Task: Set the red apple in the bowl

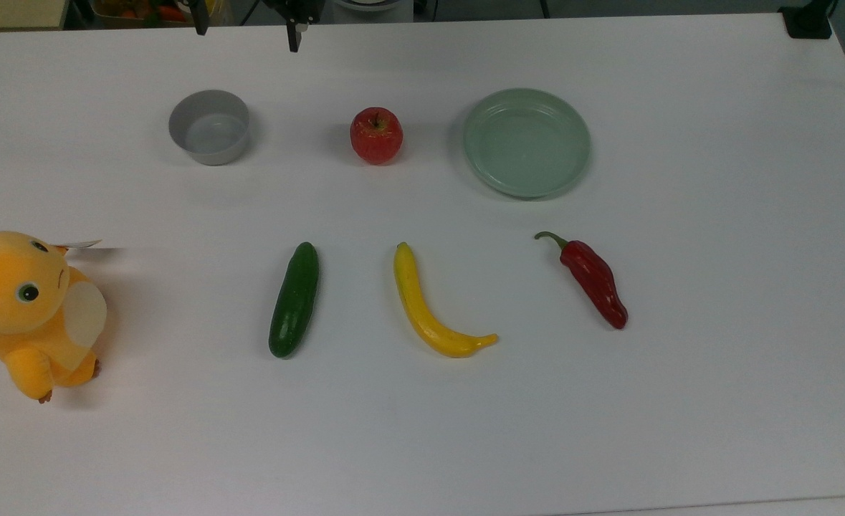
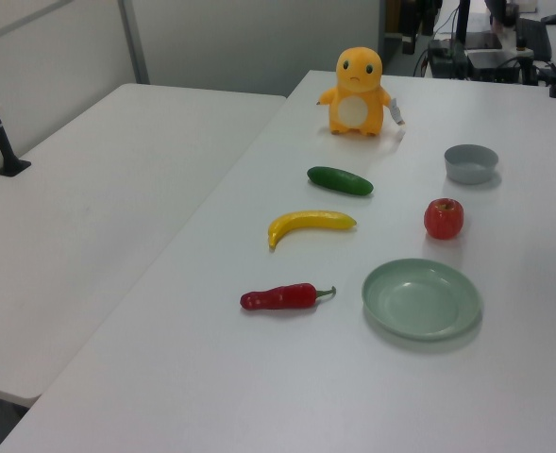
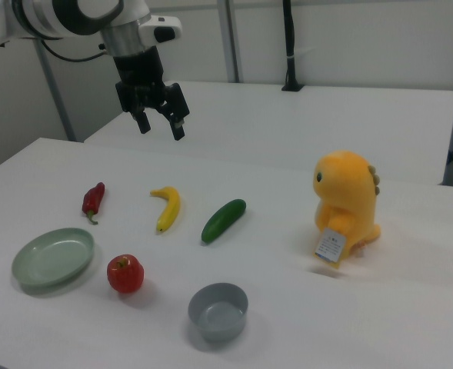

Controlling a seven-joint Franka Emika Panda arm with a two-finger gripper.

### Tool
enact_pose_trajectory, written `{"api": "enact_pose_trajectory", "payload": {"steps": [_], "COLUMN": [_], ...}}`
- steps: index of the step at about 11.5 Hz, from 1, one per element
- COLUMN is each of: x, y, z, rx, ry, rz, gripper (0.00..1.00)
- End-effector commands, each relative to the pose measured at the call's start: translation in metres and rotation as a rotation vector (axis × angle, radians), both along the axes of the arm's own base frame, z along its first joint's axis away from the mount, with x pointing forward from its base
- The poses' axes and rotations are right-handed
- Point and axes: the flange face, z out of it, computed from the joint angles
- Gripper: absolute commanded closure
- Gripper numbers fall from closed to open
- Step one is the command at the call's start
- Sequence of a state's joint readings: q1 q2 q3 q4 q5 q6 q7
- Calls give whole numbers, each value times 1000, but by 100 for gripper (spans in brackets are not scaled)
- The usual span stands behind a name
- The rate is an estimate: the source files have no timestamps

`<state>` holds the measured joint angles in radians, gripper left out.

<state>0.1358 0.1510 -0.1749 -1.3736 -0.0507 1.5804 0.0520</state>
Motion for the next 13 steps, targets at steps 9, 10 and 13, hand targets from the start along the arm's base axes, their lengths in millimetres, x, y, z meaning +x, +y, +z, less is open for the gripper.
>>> {"api": "enact_pose_trajectory", "payload": {"steps": [9,10,13], "x": [-69,-77,-99], "y": [-11,-1,32], "z": [6,0,-25], "rx": [101,104,97], "ry": [56,76,127], "rz": [25,42,99], "gripper": [0,0,0]}}
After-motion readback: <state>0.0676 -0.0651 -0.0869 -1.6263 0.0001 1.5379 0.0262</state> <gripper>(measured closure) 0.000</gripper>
